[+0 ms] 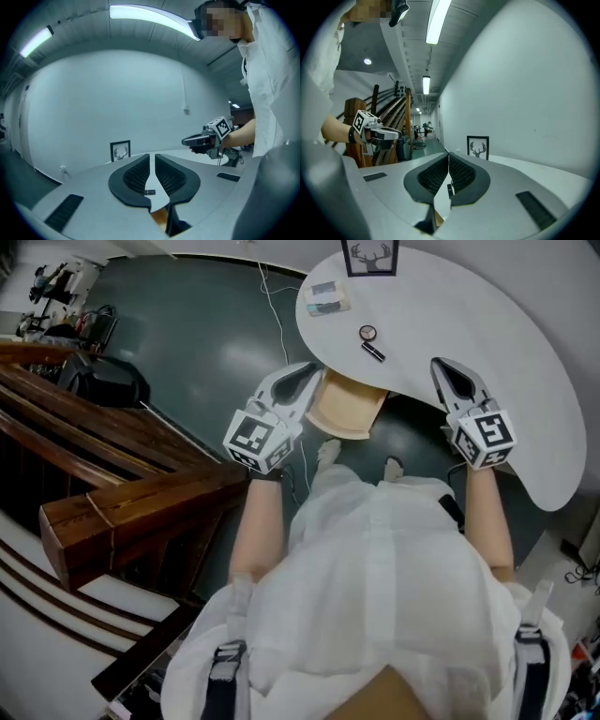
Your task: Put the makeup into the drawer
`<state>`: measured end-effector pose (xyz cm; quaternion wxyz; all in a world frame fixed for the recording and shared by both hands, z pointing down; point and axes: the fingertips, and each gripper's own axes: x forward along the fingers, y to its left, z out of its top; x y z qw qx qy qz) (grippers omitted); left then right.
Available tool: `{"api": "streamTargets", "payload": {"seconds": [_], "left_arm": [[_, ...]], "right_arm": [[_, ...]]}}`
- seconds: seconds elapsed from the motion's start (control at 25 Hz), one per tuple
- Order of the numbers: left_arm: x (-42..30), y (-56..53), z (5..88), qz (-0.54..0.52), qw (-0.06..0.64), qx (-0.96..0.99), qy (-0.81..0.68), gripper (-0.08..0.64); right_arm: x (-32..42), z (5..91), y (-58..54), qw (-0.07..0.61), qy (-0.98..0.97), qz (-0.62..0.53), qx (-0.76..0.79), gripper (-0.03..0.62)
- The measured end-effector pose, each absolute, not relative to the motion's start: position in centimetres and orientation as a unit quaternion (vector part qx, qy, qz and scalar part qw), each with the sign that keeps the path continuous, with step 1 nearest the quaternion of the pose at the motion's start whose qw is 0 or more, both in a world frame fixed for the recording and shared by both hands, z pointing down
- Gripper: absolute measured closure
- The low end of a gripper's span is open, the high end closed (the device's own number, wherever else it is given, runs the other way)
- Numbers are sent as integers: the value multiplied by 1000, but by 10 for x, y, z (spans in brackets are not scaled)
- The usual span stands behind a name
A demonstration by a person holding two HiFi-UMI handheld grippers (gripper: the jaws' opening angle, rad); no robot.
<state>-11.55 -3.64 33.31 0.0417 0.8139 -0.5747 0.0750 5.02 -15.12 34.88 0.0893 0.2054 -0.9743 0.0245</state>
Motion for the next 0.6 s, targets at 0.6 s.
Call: {"api": "streamTargets", "payload": {"seconds": [0.6], "left_arm": [[-146,-121,402,211,5,937,-279,466]], "right_arm": [[6,381,-132,95,-911,64,396,581]]}}
